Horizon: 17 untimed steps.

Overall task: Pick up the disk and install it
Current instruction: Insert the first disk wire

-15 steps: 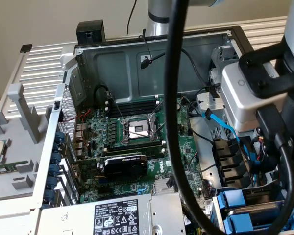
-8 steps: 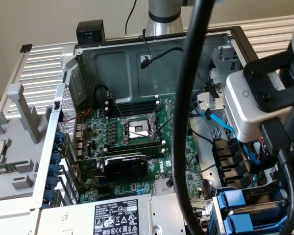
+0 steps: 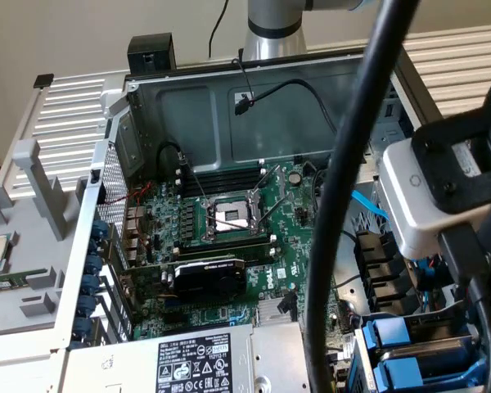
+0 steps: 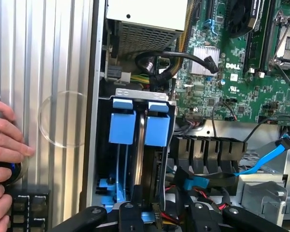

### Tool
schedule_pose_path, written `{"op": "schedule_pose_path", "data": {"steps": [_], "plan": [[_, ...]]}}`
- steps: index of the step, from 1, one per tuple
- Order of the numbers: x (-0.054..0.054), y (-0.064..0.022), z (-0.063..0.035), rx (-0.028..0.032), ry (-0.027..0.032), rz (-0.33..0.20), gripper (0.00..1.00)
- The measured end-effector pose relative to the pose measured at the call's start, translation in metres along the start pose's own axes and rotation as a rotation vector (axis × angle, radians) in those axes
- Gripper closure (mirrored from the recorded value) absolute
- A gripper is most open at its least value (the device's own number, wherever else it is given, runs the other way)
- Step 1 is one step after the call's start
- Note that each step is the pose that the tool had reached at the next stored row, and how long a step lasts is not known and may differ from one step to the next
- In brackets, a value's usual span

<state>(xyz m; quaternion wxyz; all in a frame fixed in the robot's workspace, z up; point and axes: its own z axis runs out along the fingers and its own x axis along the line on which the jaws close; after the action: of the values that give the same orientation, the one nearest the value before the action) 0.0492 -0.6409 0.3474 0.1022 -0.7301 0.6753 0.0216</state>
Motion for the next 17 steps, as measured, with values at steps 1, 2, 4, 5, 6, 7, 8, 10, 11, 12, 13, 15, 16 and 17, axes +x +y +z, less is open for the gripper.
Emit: {"op": "schedule_pose_path", "data": {"steps": [1,2,4,5,6,7,8,10,11,12,13,15,16,17], "plan": [[0.0002,-0.0002,0.0011,-0.0013,-0.0017,-0.006,0.6],[0.0004,-0.0004,0.0022,-0.0031,-0.0034,-0.015,0.6],[0.0008,-0.0009,0.0036,-0.0076,-0.0064,-0.038,0.6],[0.0008,-0.0012,0.0038,-0.01,-0.008,-0.053,0.6],[0.0008,-0.0015,0.0039,-0.0126,-0.0098,-0.067,0.6],[0.0009,-0.002,0.004,-0.0149,-0.0117,-0.081,0.6],[0.001,-0.0024,0.0041,-0.0171,-0.0136,-0.094,0.6],[0.0011,-0.0036,0.0042,-0.0209,-0.0171,-0.116,0.6],[0.0012,-0.0042,0.0043,-0.0221,-0.0186,-0.124,0.6],[0.0014,-0.0046,0.0044,-0.0229,-0.0197,-0.129,0.6],[0.0016,-0.005,0.0045,-0.0236,-0.0207,-0.133,0.6],[0.0023,-0.0055,0.0047,-0.0246,-0.0234,-0.14,0.6],[0.0027,-0.0059,0.005,-0.025,-0.0254,-0.142,0.6],[0.0032,-0.0062,0.0052,-0.0251,-0.0276,-0.143,0.6]]}}
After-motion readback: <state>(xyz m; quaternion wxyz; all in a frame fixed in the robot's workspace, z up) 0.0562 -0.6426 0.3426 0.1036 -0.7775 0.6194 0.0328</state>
